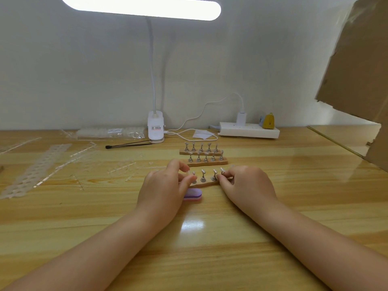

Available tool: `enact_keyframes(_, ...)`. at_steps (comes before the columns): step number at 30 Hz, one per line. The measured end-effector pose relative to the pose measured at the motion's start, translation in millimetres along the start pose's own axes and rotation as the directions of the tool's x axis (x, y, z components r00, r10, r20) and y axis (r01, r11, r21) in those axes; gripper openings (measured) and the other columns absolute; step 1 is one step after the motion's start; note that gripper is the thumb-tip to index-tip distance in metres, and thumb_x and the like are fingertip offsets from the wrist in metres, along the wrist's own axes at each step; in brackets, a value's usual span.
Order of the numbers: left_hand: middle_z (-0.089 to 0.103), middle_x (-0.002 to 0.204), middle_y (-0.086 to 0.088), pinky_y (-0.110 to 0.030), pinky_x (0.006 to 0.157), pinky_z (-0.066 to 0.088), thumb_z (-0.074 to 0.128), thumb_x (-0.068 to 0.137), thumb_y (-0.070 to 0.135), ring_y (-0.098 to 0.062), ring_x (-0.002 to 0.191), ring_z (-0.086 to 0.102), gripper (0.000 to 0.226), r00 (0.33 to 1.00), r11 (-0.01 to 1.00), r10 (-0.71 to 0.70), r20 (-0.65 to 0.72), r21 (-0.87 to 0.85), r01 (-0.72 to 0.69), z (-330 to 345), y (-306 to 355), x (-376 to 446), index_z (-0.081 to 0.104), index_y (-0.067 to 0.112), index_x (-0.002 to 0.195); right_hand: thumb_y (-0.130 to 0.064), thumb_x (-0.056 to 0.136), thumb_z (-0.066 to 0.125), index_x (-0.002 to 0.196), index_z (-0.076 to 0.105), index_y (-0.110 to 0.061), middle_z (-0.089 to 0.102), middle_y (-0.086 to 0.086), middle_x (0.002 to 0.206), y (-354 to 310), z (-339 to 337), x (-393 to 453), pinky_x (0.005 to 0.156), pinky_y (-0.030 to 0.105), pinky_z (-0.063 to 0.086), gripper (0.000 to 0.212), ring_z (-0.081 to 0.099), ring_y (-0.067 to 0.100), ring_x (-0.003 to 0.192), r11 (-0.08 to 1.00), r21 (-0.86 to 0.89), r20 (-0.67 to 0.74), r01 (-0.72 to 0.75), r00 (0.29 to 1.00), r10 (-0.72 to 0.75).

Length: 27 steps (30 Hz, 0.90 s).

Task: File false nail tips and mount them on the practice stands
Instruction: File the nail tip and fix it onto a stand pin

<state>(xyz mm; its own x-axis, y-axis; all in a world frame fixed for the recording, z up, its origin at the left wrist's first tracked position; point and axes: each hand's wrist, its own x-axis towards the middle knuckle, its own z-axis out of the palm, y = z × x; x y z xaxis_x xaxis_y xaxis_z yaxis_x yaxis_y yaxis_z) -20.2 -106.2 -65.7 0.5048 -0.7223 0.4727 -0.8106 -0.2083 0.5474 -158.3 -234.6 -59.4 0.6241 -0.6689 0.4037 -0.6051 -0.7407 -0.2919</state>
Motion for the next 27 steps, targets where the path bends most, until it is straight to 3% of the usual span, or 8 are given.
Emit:
enact_keyframes(4, 0.072, 0.091, 0.015, -0.031, 0.086, 0.039, 0.055, 0.093, 0.039, -0.014, 0.094, 0.062, 0.012, 1.0, 1.0, -0.001, 0.011, -0.011, 0.001, 0.2, -1.2, 0.4, 0.044, 0.034, 0.095, -0.042, 0.095, 0.049, 0.085, 0.07, -0.017, 0.067, 0.001, 0.074, 0.4, -2.8, -1.3, 0.062, 0.033, 0.051, 0.035, 0.062, 0.021, 0.071, 0.993, -0.096, -0.025, 0.068, 0.997, -0.071)
enact_keyframes(7, 0.072, 0.091, 0.013, -0.032, 0.086, 0.04, 0.055, 0.093, 0.04, -0.014, 0.094, 0.062, 0.012, 1.0, 1.0, 0.015, 0.016, -0.007, -0.015, 0.8, -1.0, 0.1, 0.045, 0.034, 0.095, -0.042, 0.093, 0.05, 0.085, 0.072, -0.018, 0.068, 0.001, 0.071, -1.0, -1.9, -3.6, 0.064, 0.034, 0.051, 0.033, 0.061, 0.021, 0.068, 0.99, -0.068, -0.047, 0.123, 0.991, -0.126)
enact_keyframes(16, 0.071, 0.094, 0.014, -0.024, 0.078, 0.027, 0.055, 0.093, 0.042, -0.011, 0.094, 0.059, 0.014, 0.998, 0.997, 0.059, 0.002, 0.045, -0.059, 2.4, -0.2, -0.5, 0.047, 0.032, 0.099, -0.048, 0.096, 0.045, 0.096, 0.074, -0.024, 0.071, -0.002, 0.078, 1.4, 0.6, -1.2, 0.062, 0.031, 0.051, 0.037, 0.063, 0.018, 0.073, 0.989, -0.083, -0.016, 0.124, 0.992, -0.125)
enact_keyframes(23, 0.07, 0.096, 0.013, -0.022, 0.074, 0.023, 0.055, 0.093, 0.041, -0.012, 0.093, 0.059, 0.017, 0.998, 0.996, 0.064, -0.003, 0.057, -0.064, 1.8, 1.9, -1.6, 0.051, 0.029, 0.103, -0.039, 0.095, 0.054, 0.099, 0.074, -0.025, 0.071, -0.003, 0.083, 2.3, -0.2, -1.1, 0.064, 0.033, 0.05, 0.025, 0.063, 0.018, 0.077, 0.988, 0.022, -0.043, 0.155, 0.987, -0.154)
enact_keyframes(27, 0.066, 0.098, 0.013, -0.026, 0.081, 0.031, 0.056, 0.092, 0.041, -0.012, 0.095, 0.059, 0.019, 0.996, 0.994, 0.084, -0.043, 0.07, -0.081, -0.2, 0.5, -1.7, 0.055, 0.026, 0.105, -0.025, 0.09, 0.063, 0.087, 0.069, -0.016, 0.054, -0.01, 0.065, 0.1, -1.9, -6.0, 0.056, 0.029, 0.043, 0.011, 0.051, 0.01, 0.06, 0.952, 0.204, -0.172, 0.229, 0.966, -0.195)
